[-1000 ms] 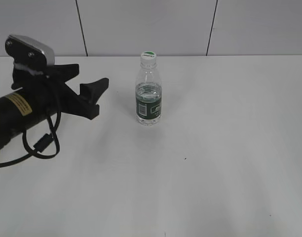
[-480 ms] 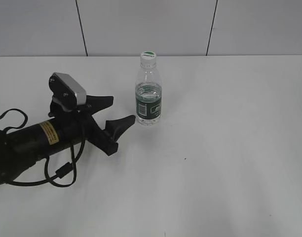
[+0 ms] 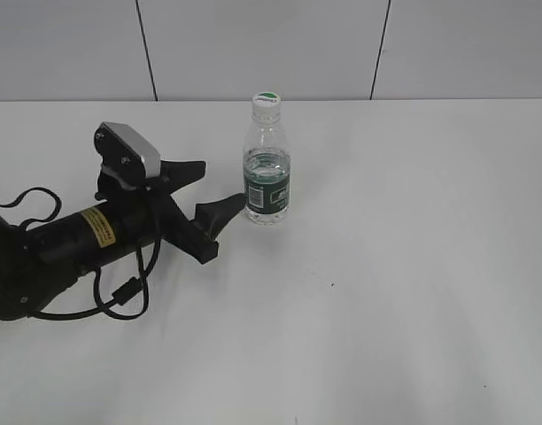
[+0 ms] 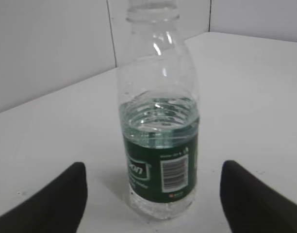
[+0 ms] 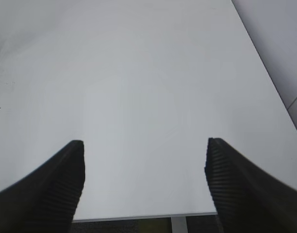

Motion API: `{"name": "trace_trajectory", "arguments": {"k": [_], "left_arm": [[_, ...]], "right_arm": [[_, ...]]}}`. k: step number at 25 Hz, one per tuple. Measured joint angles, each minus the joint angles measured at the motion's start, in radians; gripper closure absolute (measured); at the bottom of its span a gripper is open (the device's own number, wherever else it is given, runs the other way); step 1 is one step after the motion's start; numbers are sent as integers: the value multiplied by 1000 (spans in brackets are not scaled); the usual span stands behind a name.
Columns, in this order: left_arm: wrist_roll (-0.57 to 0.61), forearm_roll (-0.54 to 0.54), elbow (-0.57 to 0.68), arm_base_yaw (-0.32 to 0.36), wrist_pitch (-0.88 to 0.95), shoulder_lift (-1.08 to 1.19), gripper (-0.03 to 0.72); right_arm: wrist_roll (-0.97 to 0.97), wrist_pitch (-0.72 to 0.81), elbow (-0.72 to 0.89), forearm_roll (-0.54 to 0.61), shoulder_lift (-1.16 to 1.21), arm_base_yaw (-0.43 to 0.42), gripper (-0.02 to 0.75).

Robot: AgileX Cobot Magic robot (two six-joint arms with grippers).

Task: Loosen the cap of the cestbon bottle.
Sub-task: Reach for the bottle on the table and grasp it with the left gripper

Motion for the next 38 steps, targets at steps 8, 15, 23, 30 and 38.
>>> {"name": "trace_trajectory", "arguments": {"k": [8,15,23,30,38], "left_arm": [[0,-29,-25,0,-3,33,85],[-28,-18,-73,0,-5,34,91],[-38,11,-143,0,-6,103,95],[-41,36,-234,-53,-4,183,98],[-41,-22,-324,-88,-4,245,98]], "right_arm": [[0,0,0,0,0,0,148],[0,0,0,0,0,0,148],[0,0,0,0,0,0,148],[0,0,0,0,0,0,148],[0,0,0,0,0,0,148]]}}
